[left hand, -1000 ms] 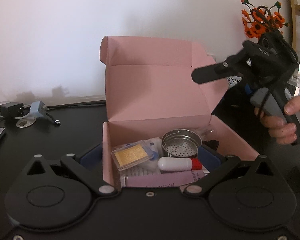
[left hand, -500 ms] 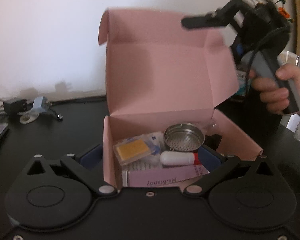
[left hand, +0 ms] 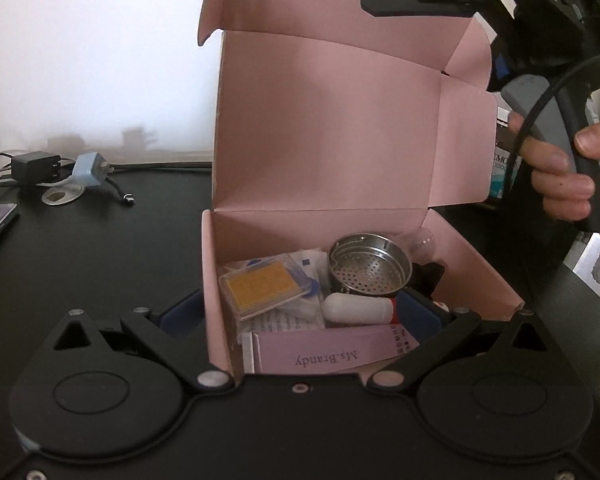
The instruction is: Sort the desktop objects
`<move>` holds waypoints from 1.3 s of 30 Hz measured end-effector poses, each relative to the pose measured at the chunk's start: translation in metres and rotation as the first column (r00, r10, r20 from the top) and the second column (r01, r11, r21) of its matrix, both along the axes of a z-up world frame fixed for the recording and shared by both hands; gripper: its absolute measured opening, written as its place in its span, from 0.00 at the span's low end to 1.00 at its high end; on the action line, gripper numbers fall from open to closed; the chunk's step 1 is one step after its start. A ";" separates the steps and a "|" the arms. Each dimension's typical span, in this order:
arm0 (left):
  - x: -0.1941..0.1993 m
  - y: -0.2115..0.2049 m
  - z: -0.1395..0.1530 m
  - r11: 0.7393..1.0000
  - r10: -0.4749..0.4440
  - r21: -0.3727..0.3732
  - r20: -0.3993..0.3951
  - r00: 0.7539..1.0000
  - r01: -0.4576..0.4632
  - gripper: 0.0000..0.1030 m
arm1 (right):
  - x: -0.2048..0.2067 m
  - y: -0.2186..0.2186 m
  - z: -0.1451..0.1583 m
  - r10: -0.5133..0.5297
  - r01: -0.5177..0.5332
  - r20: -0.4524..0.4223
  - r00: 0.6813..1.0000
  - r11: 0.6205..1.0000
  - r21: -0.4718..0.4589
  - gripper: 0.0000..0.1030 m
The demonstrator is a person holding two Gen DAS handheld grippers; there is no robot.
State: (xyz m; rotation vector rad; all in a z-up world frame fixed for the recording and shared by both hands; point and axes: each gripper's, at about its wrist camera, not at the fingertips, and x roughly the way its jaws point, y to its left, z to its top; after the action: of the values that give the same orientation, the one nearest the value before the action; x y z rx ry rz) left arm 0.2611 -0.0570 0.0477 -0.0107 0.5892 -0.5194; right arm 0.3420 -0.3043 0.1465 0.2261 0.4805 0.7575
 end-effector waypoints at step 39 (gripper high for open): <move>-0.039 0.003 0.027 0.998 0.000 -0.062 0.273 0.962 0.018 1.00 | -0.082 -0.011 -0.019 -0.065 0.066 -0.014 0.998 0.994 0.086 0.99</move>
State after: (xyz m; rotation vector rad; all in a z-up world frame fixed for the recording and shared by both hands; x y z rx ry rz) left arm 0.2218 -0.0544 0.0749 0.0030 0.3025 -0.5375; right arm 0.2600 -0.3153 0.1275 0.3256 0.4490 0.7139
